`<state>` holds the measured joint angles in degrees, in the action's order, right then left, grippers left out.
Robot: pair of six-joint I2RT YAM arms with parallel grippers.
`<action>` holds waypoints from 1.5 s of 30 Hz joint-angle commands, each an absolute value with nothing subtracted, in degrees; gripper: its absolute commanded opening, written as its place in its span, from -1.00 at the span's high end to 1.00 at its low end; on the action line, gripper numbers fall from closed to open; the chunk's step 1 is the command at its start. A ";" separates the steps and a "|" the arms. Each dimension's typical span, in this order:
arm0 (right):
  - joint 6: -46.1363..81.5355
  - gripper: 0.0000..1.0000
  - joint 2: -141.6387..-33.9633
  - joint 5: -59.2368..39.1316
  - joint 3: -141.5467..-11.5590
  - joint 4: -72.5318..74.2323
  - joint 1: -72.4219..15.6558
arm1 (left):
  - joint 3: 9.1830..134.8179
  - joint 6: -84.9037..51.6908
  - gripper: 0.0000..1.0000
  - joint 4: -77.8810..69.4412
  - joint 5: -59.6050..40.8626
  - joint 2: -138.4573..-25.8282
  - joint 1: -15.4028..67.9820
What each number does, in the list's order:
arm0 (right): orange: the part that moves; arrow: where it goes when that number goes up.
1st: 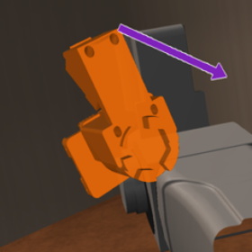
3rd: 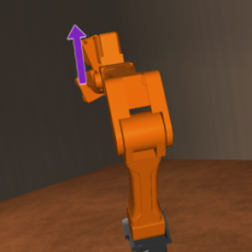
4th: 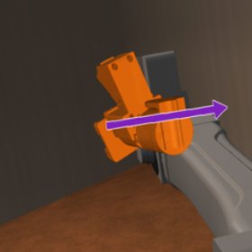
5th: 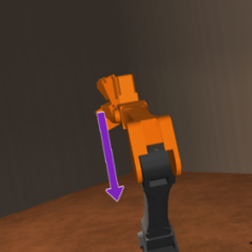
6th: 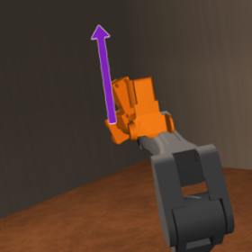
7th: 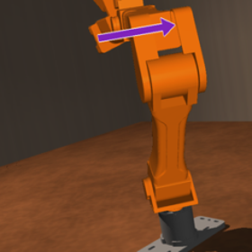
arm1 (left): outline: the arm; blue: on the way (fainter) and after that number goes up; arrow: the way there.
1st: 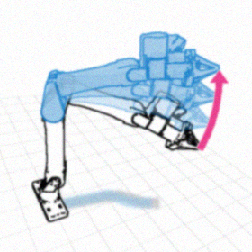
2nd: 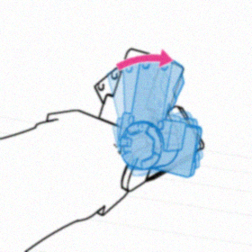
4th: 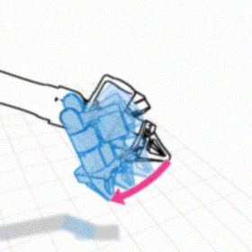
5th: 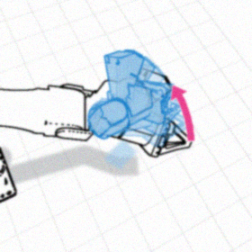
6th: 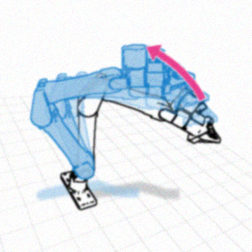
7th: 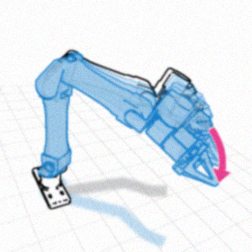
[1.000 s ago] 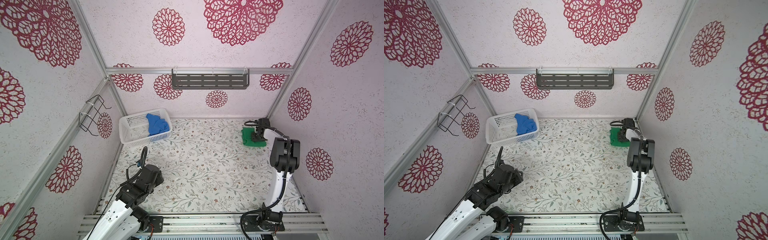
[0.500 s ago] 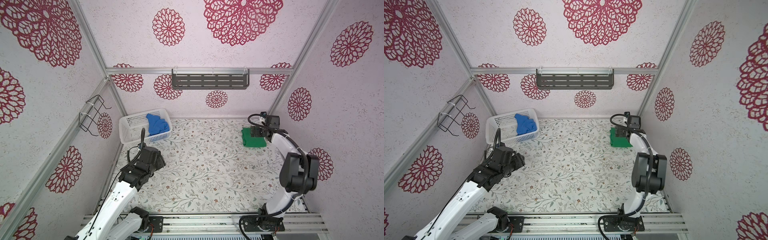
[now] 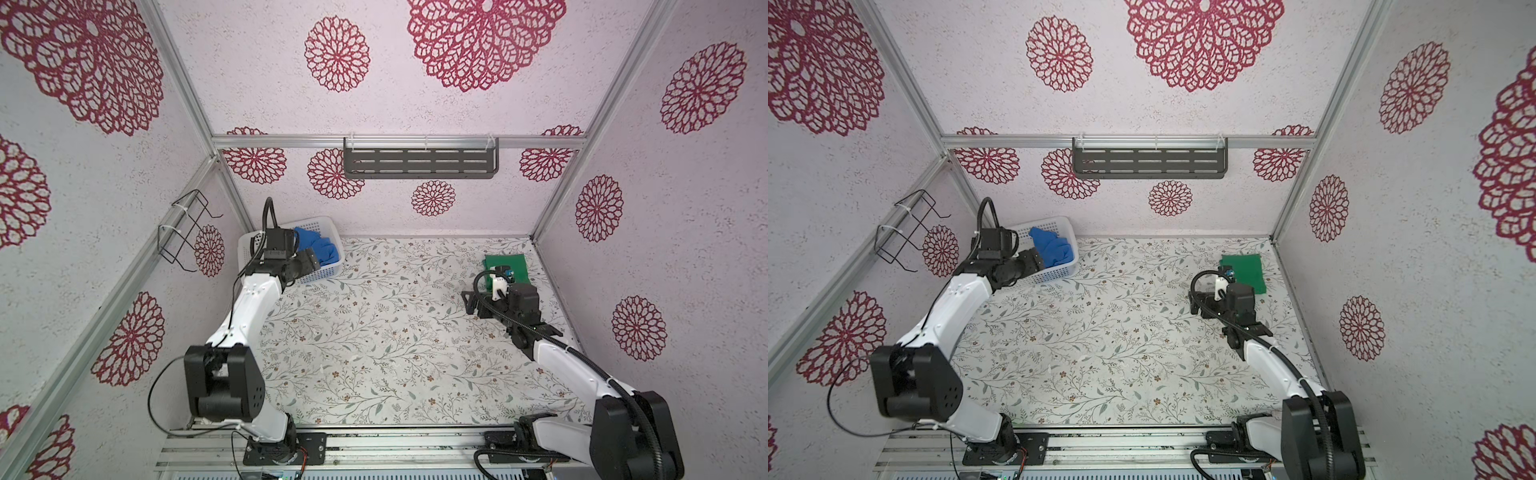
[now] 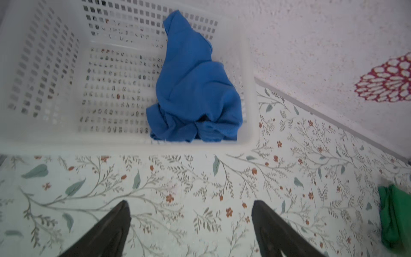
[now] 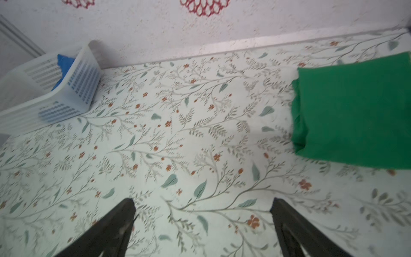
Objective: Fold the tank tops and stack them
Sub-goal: 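Release the green tank top in the far corner while the left gripper reaches basketward, then grasp the blue tank top in the basket with the left gripper and lift it out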
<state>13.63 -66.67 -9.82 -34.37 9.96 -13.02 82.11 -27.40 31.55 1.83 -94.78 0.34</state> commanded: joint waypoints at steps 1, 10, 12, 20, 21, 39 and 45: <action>16.91 -0.98 -61.23 -8.53 -33.10 9.25 -17.51 | 91.60 -22.85 -0.81 30.59 0.19 -103.50 -1.02; 19.24 -0.98 -51.83 -4.85 -29.60 -1.48 -22.40 | 121.32 -24.41 -0.81 40.03 -2.55 -133.16 -1.43; 19.84 -0.98 -50.34 -4.82 -28.78 -2.57 -22.57 | 124.68 -25.40 -0.81 40.82 -3.88 -137.44 -1.16; 21.49 -0.98 -47.72 -3.85 -26.11 -3.07 -22.81 | 127.25 -28.93 -0.53 39.76 -6.15 -145.43 -0.09; 21.59 -0.98 -47.81 -3.63 -25.86 -3.01 -22.77 | 126.97 -29.22 -0.34 39.10 -6.39 -145.69 0.00; 22.50 -0.98 -48.38 -1.71 -26.41 -3.70 -22.76 | 121.20 -22.17 1.00 37.12 -4.28 -121.48 1.85; 20.70 -0.98 -47.93 0.11 -28.12 -5.10 -22.76 | 109.10 -17.71 1.00 34.28 2.24 -100.65 9.63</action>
